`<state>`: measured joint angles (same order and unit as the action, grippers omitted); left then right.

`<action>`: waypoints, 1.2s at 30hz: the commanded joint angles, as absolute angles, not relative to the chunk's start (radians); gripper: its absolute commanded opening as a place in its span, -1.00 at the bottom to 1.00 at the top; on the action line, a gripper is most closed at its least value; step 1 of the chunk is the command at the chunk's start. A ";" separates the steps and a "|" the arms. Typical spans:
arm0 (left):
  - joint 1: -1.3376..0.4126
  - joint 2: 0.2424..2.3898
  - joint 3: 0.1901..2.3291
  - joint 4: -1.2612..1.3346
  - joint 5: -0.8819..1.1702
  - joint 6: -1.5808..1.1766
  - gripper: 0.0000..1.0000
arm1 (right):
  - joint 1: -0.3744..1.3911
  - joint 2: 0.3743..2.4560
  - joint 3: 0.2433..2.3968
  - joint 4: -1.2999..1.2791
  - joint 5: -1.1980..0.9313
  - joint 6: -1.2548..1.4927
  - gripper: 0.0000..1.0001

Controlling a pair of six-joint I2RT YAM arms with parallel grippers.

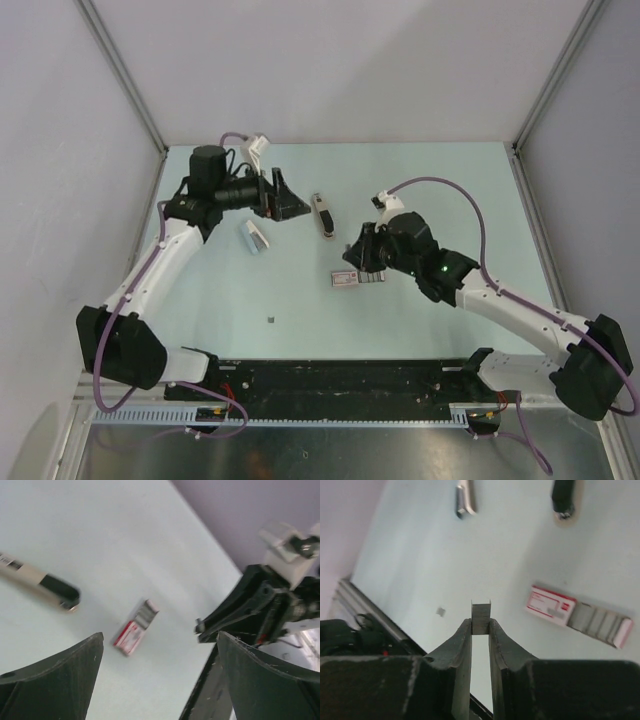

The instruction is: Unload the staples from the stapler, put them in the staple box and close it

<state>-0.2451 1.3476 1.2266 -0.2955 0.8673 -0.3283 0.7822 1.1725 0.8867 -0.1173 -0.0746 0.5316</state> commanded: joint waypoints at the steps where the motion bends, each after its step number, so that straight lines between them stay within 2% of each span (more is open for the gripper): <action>1: -0.270 1.311 1.186 -0.484 0.637 -0.044 0.99 | 0.806 1.189 0.869 -0.283 0.077 0.494 -0.94; 9: -0.280 1.324 1.118 -0.501 0.521 0.094 0.99 | 0.807 1.317 0.833 -0.302 0.169 0.505 -1.00; 17: -0.281 1.338 1.105 -0.509 0.533 0.132 0.99 | 0.794 1.434 0.833 -0.314 0.214 0.539 -1.00; 36: -0.283 1.344 1.117 -0.530 0.564 0.130 0.98 | 0.726 1.533 0.865 -0.292 0.182 0.487 -0.98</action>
